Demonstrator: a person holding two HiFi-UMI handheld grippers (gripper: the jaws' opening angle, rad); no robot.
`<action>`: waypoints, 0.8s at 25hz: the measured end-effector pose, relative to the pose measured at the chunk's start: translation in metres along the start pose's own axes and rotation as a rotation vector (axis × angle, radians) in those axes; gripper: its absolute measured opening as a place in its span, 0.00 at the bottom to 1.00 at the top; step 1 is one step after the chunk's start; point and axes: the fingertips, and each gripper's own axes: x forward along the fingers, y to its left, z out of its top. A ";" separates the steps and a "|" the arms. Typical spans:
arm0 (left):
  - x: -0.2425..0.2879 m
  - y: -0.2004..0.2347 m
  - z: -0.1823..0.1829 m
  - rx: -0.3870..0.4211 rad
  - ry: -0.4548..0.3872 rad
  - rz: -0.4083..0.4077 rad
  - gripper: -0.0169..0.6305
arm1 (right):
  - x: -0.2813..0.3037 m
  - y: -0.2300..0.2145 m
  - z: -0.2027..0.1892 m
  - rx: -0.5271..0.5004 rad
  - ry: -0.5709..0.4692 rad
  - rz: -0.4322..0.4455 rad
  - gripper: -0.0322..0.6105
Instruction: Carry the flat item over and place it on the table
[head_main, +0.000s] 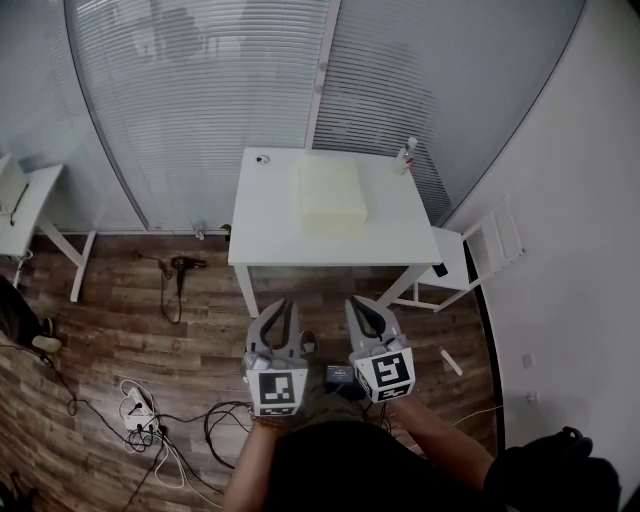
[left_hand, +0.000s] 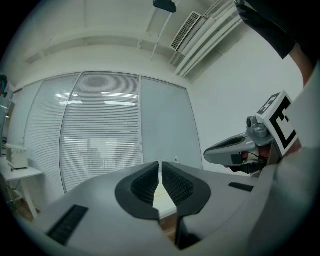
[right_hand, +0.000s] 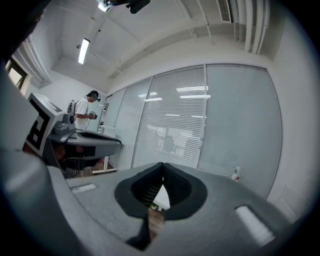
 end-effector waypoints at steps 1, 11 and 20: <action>0.001 -0.001 0.000 0.001 0.000 -0.001 0.05 | 0.000 -0.001 0.000 0.001 0.000 -0.001 0.05; -0.003 0.005 -0.003 -0.011 0.008 0.013 0.05 | 0.001 0.002 -0.001 -0.009 0.008 0.011 0.05; -0.004 0.007 -0.004 -0.012 0.009 0.016 0.05 | 0.003 0.001 -0.002 -0.017 0.009 0.012 0.05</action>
